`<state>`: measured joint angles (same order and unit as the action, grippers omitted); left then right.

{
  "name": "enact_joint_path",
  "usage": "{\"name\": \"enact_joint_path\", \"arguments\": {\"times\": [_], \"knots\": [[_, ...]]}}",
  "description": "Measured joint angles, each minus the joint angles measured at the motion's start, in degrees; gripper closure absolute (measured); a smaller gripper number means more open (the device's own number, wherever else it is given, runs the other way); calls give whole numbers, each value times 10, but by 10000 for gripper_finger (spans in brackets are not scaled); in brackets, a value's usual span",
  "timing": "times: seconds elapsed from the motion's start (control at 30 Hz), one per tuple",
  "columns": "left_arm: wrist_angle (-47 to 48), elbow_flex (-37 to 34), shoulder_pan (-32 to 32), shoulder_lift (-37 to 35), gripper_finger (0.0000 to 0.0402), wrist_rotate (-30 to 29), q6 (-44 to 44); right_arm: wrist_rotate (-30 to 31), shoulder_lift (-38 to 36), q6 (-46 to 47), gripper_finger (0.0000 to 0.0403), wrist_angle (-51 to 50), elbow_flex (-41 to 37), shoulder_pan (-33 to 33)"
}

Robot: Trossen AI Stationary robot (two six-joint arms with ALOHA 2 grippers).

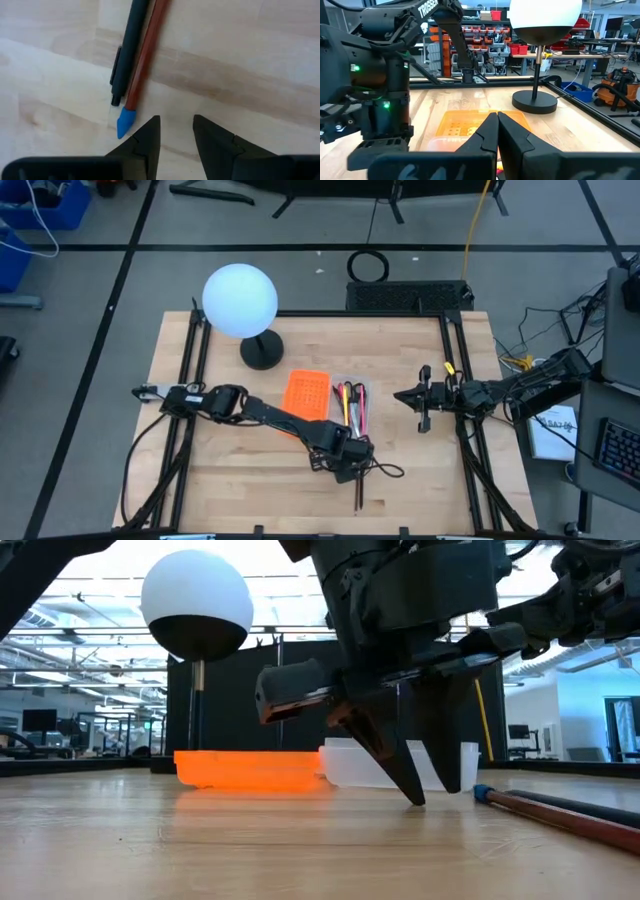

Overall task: Pick & place school supplies into a supply box
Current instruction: Put the brown pencil into the orange supply box

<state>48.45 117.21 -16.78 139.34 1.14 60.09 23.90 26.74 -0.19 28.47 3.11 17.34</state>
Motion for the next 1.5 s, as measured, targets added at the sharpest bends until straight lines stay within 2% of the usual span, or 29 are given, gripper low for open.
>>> {"name": "enact_joint_path", "arguments": {"times": [0.27,0.43,0.63,0.77,0.9,1.03,1.13,1.23,1.4,1.5], "knots": [[-111,0,-3,-2,275,-16,32,0,0,12,403,0,0,0],[-117,1,-1,-2,275,-37,58,0,0,12,403,0,0,0],[-111,2,12,-9,278,-38,-22,0,0,12,403,0,0,0],[-57,3,8,-34,319,-72,-74,0,1,12,403,0,0,0],[64,4,-4,-53,386,-154,-142,0,3,11,403,0,0,0],[185,-13,-5,-87,396,-170,-241,0,5,11,403,0,0,0],[173,-101,-12,-151,397,-178,-282,0,6,13,403,0,0,0],[92,-240,-19,-256,398,-177,-305,0,11,26,403,0,0,0],[-141,-507,-21,-502,399,-153,-369,0,20,36,403,0,0,0],[-295,-666,-17,-651,399,-120,-419,0,28,41,403,0,0,0]]}}
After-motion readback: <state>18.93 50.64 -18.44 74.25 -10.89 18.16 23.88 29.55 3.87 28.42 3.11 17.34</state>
